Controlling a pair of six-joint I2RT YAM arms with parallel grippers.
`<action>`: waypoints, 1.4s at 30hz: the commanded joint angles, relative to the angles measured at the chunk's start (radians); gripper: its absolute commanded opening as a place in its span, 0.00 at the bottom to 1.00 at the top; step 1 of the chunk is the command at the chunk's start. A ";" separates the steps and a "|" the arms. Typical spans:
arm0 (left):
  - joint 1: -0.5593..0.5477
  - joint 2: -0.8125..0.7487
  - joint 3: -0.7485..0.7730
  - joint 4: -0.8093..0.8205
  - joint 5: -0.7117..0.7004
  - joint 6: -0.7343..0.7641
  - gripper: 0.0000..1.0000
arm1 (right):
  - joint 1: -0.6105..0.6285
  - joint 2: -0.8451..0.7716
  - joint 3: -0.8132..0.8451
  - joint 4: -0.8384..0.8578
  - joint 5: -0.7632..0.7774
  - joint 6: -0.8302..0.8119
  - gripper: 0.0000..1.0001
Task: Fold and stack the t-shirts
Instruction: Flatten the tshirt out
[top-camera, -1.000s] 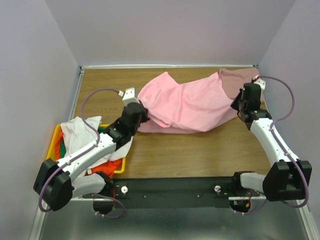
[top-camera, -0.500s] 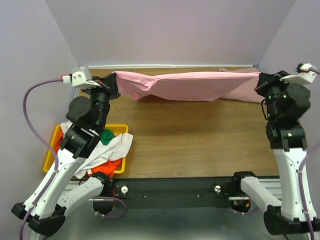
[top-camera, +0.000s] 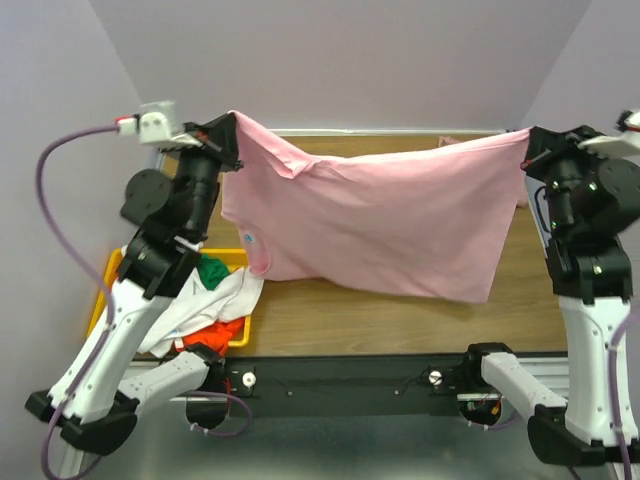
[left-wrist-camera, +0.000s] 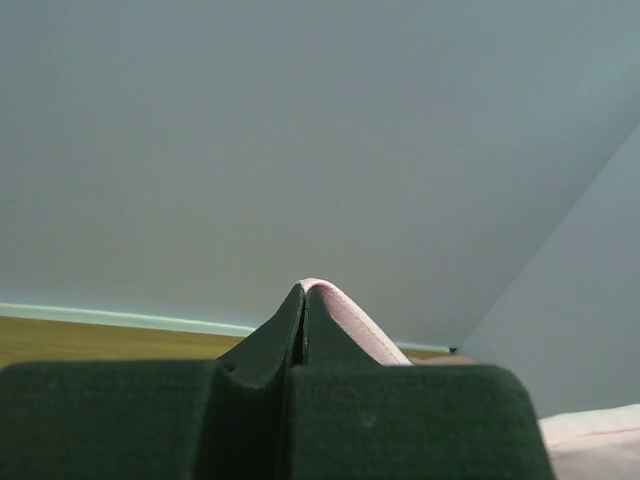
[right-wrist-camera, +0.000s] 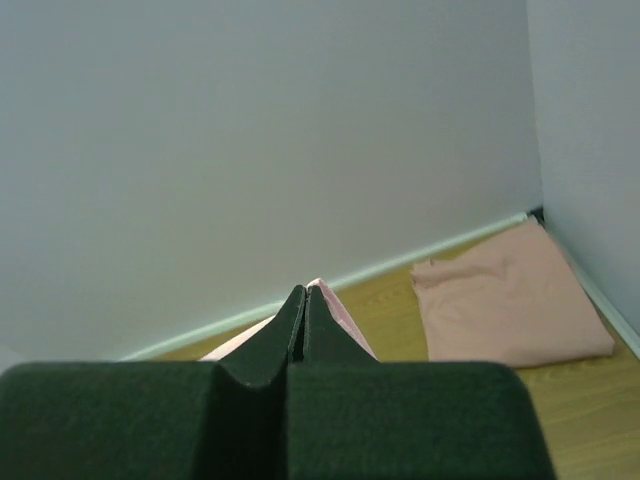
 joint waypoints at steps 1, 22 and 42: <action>0.004 0.158 0.045 0.036 0.064 0.069 0.00 | -0.005 0.127 -0.062 -0.007 0.044 -0.022 0.00; 0.050 0.153 0.252 0.068 0.155 0.066 0.00 | -0.005 0.117 0.080 0.067 0.038 -0.037 0.00; 0.050 -0.022 0.375 0.003 0.380 0.036 0.00 | -0.005 -0.067 0.293 -0.027 -0.006 -0.036 0.00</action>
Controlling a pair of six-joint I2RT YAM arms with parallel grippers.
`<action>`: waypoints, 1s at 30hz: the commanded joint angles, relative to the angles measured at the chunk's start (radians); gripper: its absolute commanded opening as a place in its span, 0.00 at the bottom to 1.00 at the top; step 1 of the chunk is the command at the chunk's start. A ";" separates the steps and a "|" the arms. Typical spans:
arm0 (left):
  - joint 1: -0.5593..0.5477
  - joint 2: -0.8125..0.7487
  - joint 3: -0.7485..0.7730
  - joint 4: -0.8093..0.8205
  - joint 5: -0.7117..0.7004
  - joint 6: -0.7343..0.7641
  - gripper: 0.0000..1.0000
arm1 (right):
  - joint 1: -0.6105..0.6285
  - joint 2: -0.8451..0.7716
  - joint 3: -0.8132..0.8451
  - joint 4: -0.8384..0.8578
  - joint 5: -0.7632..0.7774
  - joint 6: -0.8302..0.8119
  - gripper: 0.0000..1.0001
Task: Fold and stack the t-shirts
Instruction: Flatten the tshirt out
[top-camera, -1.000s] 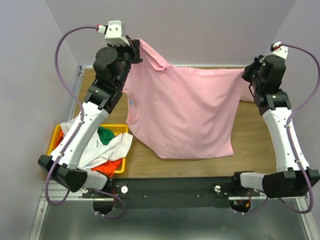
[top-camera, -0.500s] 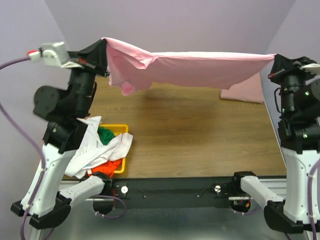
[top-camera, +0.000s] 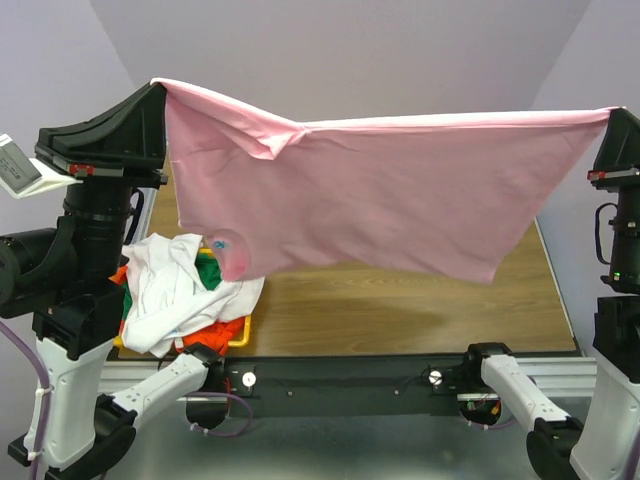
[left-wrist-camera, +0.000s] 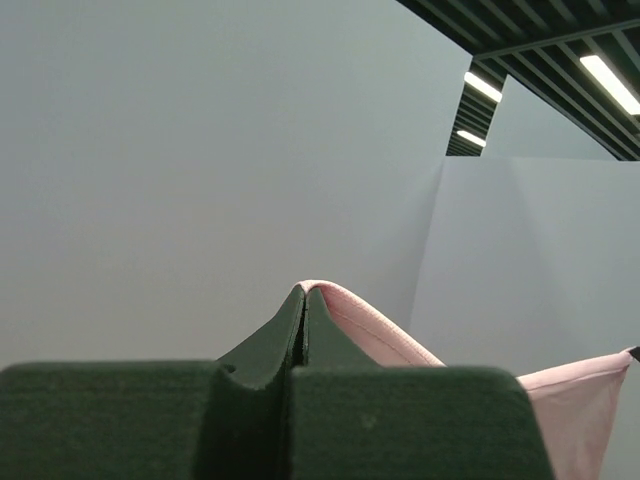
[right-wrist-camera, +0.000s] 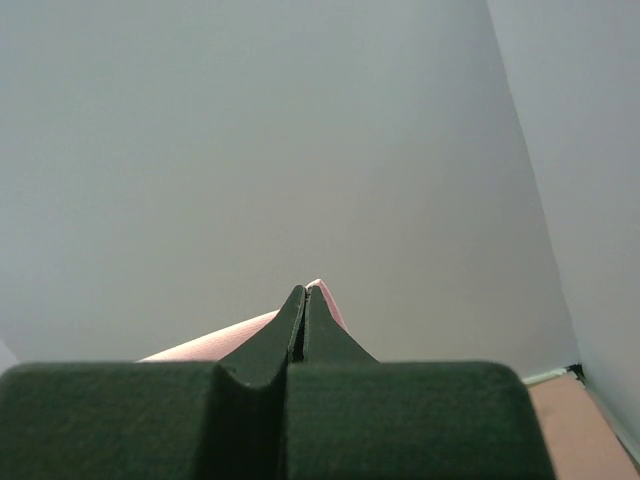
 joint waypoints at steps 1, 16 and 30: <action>0.004 0.026 0.010 -0.019 0.048 -0.024 0.00 | -0.003 0.001 0.013 -0.037 0.003 -0.004 0.00; 0.048 0.603 -0.187 0.183 0.100 -0.048 0.00 | -0.031 0.441 -0.503 0.168 0.305 -0.031 0.01; 0.064 0.967 -0.092 0.169 0.292 -0.047 0.95 | -0.137 0.751 -0.538 0.194 0.052 0.033 0.93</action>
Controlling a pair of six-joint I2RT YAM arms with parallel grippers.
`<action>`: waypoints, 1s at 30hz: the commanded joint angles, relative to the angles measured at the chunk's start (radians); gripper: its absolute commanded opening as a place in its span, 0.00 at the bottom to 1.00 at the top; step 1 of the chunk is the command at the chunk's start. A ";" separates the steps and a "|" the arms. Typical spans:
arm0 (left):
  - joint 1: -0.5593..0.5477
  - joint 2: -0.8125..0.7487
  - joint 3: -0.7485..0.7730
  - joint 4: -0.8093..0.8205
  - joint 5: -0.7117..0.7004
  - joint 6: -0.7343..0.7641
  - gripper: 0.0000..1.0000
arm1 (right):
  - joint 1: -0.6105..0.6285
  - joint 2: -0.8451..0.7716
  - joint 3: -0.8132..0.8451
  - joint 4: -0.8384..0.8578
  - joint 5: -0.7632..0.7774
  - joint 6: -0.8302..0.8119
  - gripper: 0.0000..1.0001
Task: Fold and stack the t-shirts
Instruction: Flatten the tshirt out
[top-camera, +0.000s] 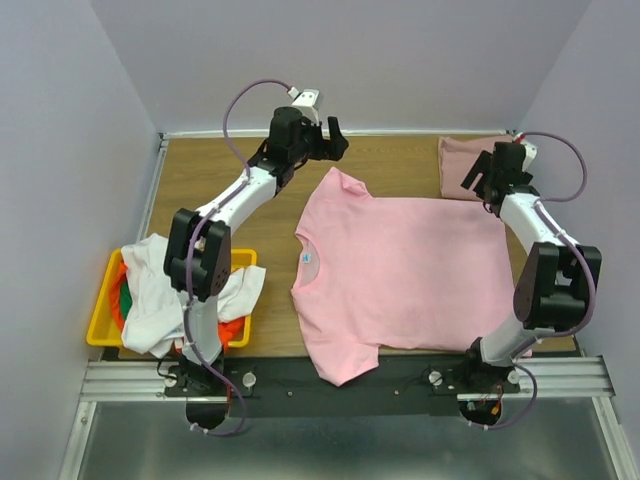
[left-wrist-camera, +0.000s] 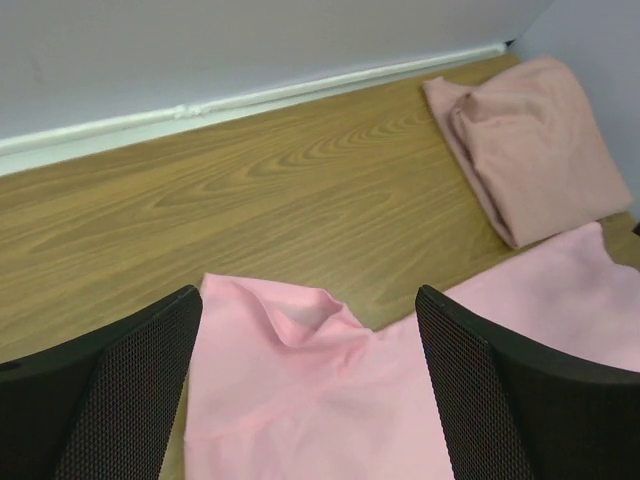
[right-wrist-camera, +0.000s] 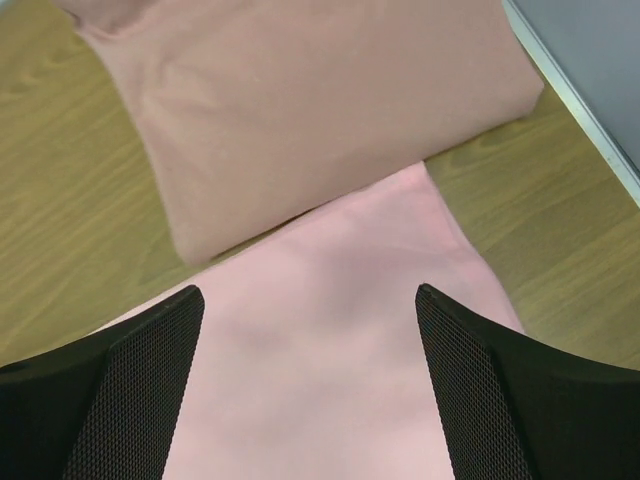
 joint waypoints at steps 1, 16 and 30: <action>-0.028 -0.183 -0.146 0.097 0.027 0.004 0.96 | 0.002 -0.105 -0.043 0.047 -0.107 0.004 0.93; -0.157 -0.262 -0.694 0.229 0.081 -0.110 0.96 | 0.036 -0.348 -0.413 0.082 -0.424 0.121 0.98; -0.096 -0.072 -0.682 0.253 0.109 -0.104 0.96 | 0.082 -0.195 -0.462 0.137 -0.424 0.170 0.98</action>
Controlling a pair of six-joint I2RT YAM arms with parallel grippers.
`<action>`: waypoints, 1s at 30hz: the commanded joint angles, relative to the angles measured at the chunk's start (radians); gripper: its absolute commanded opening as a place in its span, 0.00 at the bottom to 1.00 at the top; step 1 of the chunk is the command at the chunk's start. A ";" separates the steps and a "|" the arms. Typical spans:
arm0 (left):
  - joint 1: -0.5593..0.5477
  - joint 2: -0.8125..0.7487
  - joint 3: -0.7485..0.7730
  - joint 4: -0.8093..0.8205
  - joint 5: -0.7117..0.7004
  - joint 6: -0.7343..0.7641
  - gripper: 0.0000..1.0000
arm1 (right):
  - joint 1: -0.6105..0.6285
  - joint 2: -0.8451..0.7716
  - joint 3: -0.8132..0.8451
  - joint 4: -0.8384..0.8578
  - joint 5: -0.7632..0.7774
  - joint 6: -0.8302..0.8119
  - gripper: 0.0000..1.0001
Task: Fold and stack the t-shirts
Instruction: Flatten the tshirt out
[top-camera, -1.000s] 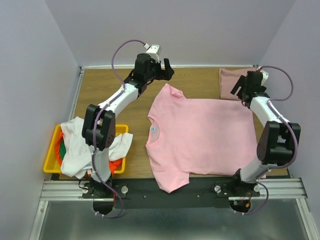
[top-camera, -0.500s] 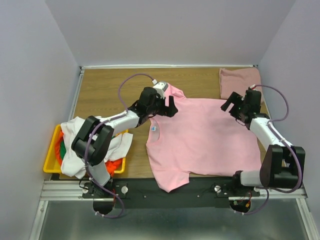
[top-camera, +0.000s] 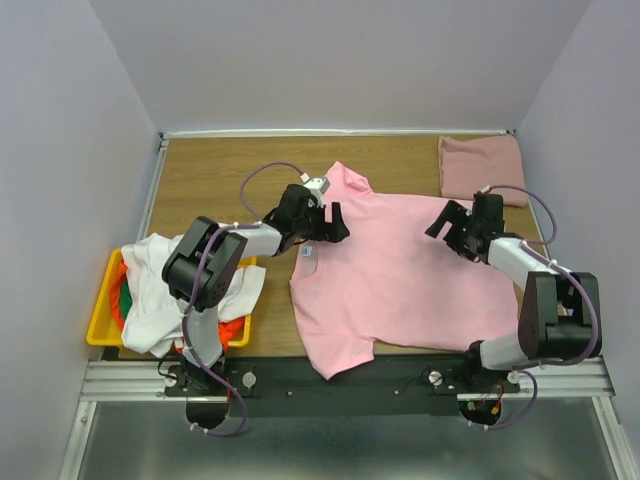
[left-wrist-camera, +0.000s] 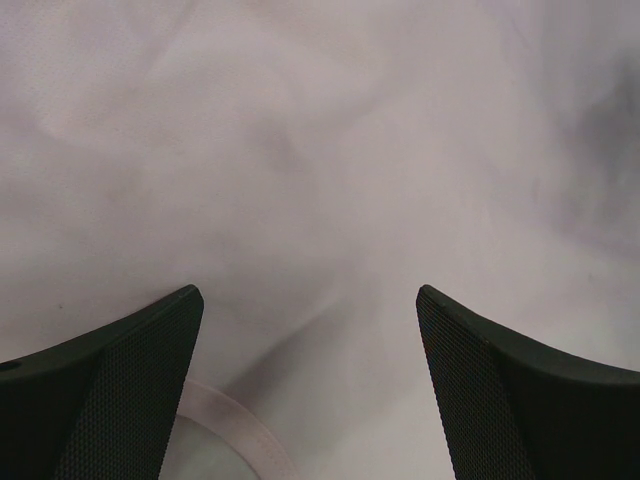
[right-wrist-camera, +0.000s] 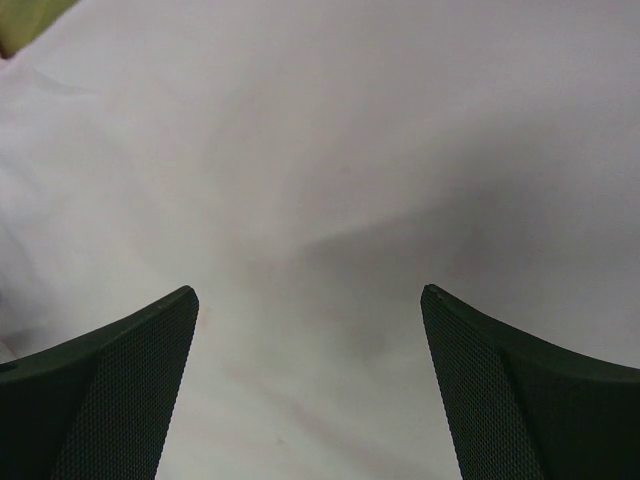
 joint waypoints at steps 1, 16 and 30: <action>0.025 0.054 0.023 -0.011 0.024 0.010 0.96 | 0.012 0.057 0.002 0.033 -0.007 0.032 0.98; 0.114 0.203 0.296 -0.175 0.043 0.116 0.96 | 0.032 0.287 0.104 0.077 0.029 0.067 0.99; 0.135 0.212 0.542 -0.323 -0.037 0.208 0.96 | 0.064 0.333 0.214 0.074 -0.023 0.033 0.99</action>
